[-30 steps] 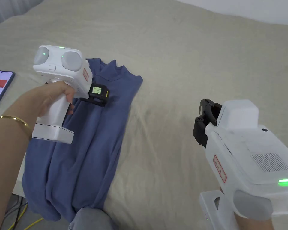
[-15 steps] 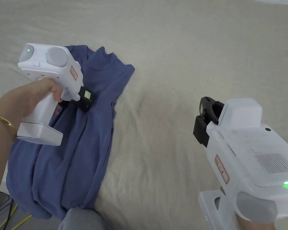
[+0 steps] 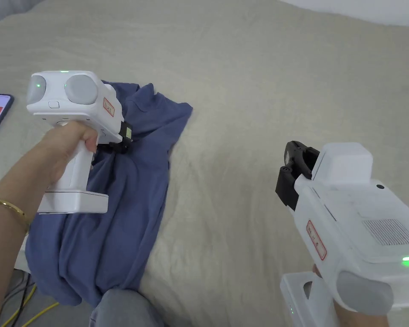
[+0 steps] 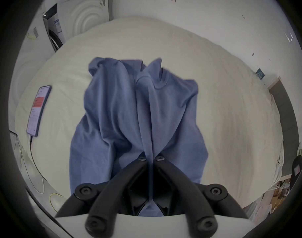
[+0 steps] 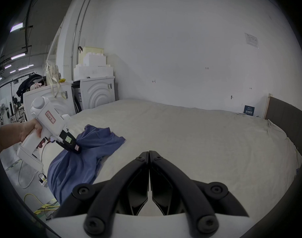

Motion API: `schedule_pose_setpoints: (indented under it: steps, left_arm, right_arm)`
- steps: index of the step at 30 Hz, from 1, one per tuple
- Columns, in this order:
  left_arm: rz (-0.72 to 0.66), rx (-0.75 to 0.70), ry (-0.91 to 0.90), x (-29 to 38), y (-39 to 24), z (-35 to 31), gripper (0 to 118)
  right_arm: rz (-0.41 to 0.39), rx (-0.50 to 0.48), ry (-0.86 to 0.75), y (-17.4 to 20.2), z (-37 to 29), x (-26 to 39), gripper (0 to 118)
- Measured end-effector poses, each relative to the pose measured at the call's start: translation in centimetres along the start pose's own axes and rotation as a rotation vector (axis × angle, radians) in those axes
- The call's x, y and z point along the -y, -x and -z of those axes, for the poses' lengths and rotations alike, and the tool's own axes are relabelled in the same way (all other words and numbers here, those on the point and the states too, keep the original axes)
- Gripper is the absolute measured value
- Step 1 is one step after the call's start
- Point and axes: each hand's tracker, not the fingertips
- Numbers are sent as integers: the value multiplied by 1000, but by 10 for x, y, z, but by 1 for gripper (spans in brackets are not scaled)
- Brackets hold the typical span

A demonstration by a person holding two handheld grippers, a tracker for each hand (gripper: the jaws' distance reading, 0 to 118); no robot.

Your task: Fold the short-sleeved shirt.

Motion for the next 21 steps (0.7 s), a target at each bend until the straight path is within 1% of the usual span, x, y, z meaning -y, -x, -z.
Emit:
schedule_pose_setpoints:
  steps: [5,7,12,16,18,21]
  left_arm:
    - [-148,87,-104,20,14,-44,0]
    - [-183,112,-131,28,21,-64,0]
    - [-187,115,-204,38,21,-112,0]
    - [-239,230,-316,43,16,-158,0]
    - [-243,255,-378,36,16,-180,0]
    - [-206,286,-473,26,3,-218,0]
  right_arm:
    - [-17,-18,-44,0,-26,-6,0]
    - [-19,-27,-60,-1,-36,-7,0]
    - [-11,-30,-92,-5,-60,-9,0]
    - [-6,-22,-120,-9,-77,-11,0]
    - [0,-17,-131,-12,-85,-13,0]
    - [10,-4,-154,-17,-96,-14,0]
